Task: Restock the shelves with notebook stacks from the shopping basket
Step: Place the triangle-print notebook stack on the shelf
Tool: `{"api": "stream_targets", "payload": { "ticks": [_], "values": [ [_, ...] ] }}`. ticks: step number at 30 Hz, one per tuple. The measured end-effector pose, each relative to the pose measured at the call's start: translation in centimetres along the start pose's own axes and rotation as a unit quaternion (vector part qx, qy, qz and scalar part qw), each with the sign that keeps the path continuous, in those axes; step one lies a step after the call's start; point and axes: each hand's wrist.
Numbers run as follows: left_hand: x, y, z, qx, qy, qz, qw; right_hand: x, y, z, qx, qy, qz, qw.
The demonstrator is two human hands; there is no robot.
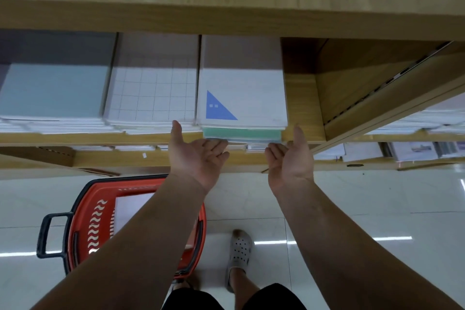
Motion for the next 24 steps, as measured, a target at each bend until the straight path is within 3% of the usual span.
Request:
{"api": "stream_targets", "payload": {
  "ticks": [5, 10, 14, 16, 18, 20, 22, 24],
  "values": [
    [0.5, 0.9, -0.7, 0.036, -0.017, -0.019, 0.999, 0.7, 0.5, -0.4, -0.026, 0.066, -0.056, 0.996],
    [1.0, 2.1, -0.6, 0.033, 0.012, -0.037, 0.999, 1.6, 1.4, -0.4, -0.041, 0.033, -0.077, 0.996],
    [0.3, 1.6, 0.6, -0.021, 0.127, -0.052, 0.990, 0.6, 1.5, -1.2, -0.043, -0.055, -0.080, 0.994],
    [0.2, 1.5, 1.1, -0.044, 0.266, 0.014, 0.963, 0.2, 1.6, -1.9, -0.041, -0.213, -0.057, 0.975],
    [0.2, 1.0, 0.9, 0.001, 0.448, 0.117, 0.886, -0.2, 1.5, -2.2, -0.075, -0.393, -0.026, 0.916],
    [-0.2, 0.1, 0.7, 0.114, 0.597, 0.154, 0.779, -0.5, 1.9, -2.3, -0.134, -0.499, -0.047, 0.855],
    [-0.6, -0.7, 0.7, 0.233, 0.702, 0.128, 0.661, -0.1, 2.5, -2.1, -0.179, -0.528, -0.097, 0.824],
    [-1.1, -0.2, 1.2, 0.307, 0.797, 0.114, 0.507, 0.7, 3.3, -1.9, -0.189, -0.536, -0.122, 0.814]
  ]
}}
Point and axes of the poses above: each hand's wrist, its own y-axis towards the middle knuckle, its own x-axis out of the palm, z = x × y, and after that the axes turned 13 degrees about -z, right-handed
